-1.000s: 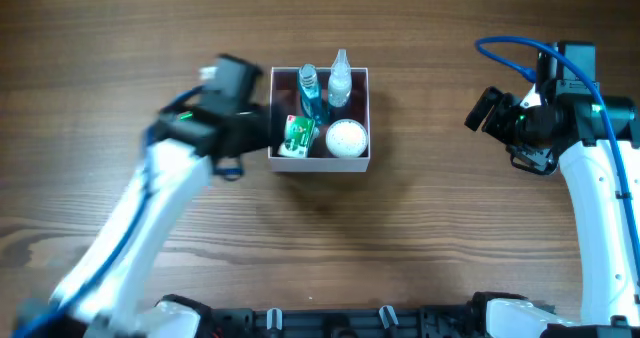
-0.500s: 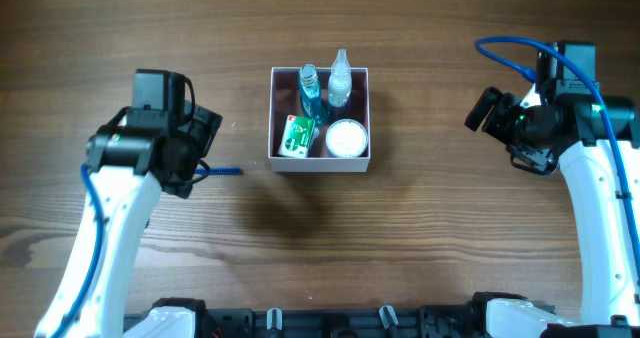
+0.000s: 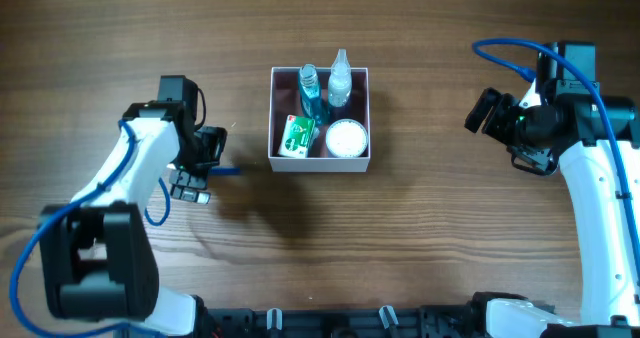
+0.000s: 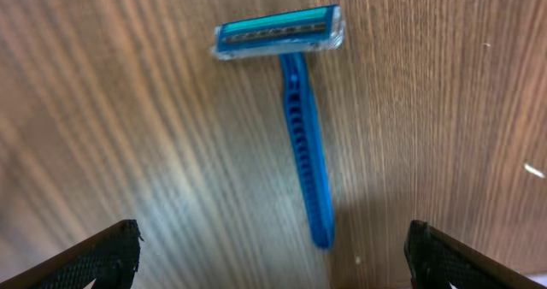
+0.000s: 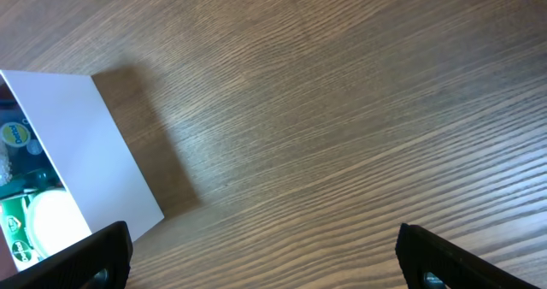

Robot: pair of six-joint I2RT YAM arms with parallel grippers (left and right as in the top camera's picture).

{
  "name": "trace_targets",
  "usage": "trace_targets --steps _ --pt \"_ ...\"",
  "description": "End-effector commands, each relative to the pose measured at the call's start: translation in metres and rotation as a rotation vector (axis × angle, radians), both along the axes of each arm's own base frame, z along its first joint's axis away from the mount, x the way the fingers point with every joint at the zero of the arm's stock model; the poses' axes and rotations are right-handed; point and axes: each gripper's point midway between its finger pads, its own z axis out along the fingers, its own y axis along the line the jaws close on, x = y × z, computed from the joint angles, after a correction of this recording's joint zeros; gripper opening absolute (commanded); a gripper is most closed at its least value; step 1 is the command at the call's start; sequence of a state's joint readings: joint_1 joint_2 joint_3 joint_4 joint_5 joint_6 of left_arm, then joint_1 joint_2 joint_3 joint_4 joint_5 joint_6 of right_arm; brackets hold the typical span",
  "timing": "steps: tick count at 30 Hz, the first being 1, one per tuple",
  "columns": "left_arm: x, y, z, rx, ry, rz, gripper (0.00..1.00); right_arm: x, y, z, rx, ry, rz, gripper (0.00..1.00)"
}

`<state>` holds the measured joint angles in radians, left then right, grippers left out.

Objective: Pack container
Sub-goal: 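Lower the left gripper onto the blue razor and grasp its handle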

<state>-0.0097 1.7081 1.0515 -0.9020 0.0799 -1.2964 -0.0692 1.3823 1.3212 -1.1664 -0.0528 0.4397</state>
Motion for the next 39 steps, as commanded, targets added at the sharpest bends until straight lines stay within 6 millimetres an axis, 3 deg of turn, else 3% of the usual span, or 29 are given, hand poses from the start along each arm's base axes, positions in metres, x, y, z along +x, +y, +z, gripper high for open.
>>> trace_targets --steps 1,10,19,22,30,39 --pt "0.003 0.0 -0.017 -0.013 0.023 0.03 1.0 -0.002 0.002 -0.003 0.01 0.011 0.02 1.0" --pt "0.012 0.004 -0.038 0.009 0.023 0.03 1.0 -0.004 0.002 -0.004 0.011 0.019 0.02 1.0" --pt "0.01 0.008 -0.041 0.036 0.033 0.029 0.99 -0.004 0.002 -0.004 0.011 0.023 0.02 1.0" --pt "0.01 0.008 -0.041 0.036 0.034 0.029 0.85 -0.005 0.002 -0.004 0.011 0.025 0.021 1.0" --pt "0.01 0.008 -0.041 0.036 0.033 0.029 0.33 -0.006 0.003 -0.004 0.012 0.031 0.02 1.0" --pt "0.01 0.008 -0.041 0.036 0.032 0.029 0.18 -0.006 0.003 -0.004 0.012 0.031 0.02 1.0"
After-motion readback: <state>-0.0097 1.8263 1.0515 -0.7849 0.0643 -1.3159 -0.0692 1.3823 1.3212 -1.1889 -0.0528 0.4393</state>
